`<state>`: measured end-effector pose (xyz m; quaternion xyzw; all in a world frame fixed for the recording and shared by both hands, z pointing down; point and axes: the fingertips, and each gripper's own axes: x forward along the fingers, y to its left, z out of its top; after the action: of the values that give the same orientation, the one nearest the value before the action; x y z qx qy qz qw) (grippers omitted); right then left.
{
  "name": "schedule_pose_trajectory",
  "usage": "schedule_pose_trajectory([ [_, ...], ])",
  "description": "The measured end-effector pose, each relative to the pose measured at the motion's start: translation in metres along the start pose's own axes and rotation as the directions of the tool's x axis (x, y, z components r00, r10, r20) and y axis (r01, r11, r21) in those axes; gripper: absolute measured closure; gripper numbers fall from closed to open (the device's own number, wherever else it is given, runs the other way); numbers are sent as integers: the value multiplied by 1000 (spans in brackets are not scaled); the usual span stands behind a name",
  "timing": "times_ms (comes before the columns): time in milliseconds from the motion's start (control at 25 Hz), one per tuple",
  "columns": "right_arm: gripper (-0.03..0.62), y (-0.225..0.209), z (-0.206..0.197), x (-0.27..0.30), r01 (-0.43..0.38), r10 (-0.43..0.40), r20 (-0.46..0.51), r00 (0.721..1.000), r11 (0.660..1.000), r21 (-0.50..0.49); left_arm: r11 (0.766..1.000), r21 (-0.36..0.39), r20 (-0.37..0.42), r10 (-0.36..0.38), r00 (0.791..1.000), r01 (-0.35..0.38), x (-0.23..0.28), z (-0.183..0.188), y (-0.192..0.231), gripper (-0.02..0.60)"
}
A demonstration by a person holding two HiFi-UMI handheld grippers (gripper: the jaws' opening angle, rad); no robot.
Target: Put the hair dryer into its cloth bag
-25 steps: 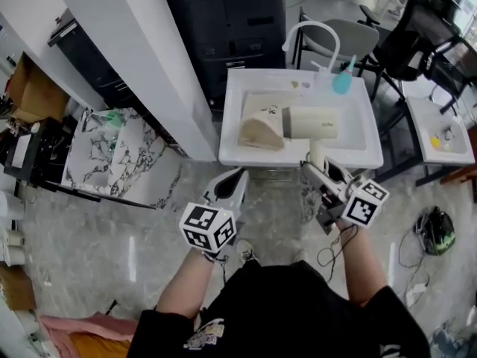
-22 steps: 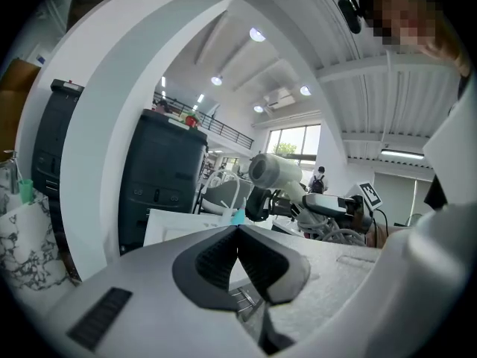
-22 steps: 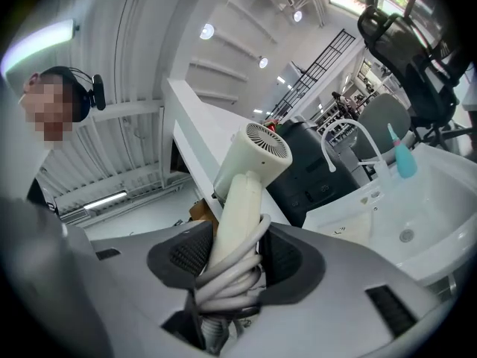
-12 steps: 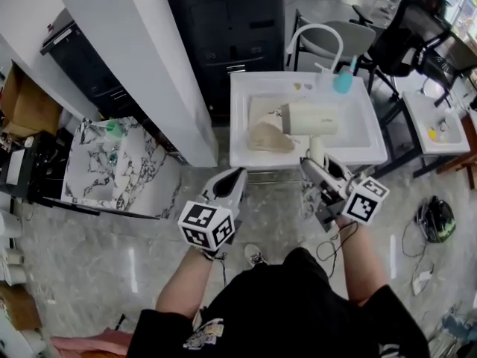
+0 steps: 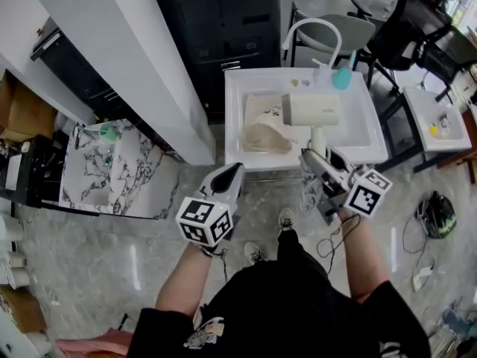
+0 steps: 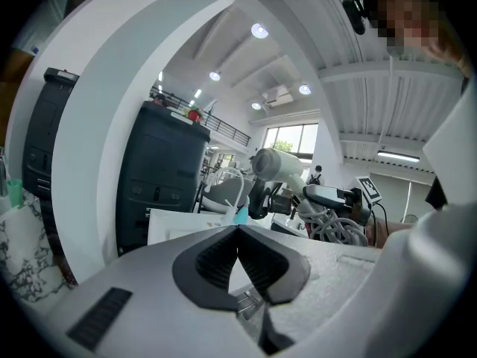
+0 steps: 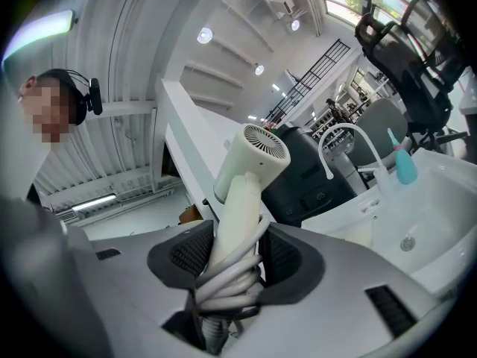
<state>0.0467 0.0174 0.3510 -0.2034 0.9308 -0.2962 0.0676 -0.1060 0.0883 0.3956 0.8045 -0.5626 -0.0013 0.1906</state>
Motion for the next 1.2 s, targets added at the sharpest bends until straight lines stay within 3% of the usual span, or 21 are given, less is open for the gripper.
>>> schedule_pose_trajectory([
  [240,405,-26,26,19,-57,57,-13,998,998,-22,999,-7,-15,34,999,-34,39,4,10,578],
  [480,405,-74,42,33,-65,66,-34,997,998,20,998,-2,-18,63,998,-63,85,10,18,578],
  [560,405,-91,45,36,-58,60,-46,997,997,41,997,38,-24,71,997,-70,101,13,19,540],
  [600,405,-98,47,38,-62,64,-51,997,997,44,995,62,-27,74,997,-72,108,14,19,417],
  [720,405,-108,56,48,-97,99,-66,993,995,28,985,144,-31,100,994,-95,128,16,20,319],
  [960,407,-137,77,69,-143,145,-94,985,989,29,948,309,-119,124,985,-82,164,11,24,281],
  [1200,407,-159,83,75,-165,170,-108,980,985,50,906,416,-178,169,969,-82,180,-1,30,272],
])
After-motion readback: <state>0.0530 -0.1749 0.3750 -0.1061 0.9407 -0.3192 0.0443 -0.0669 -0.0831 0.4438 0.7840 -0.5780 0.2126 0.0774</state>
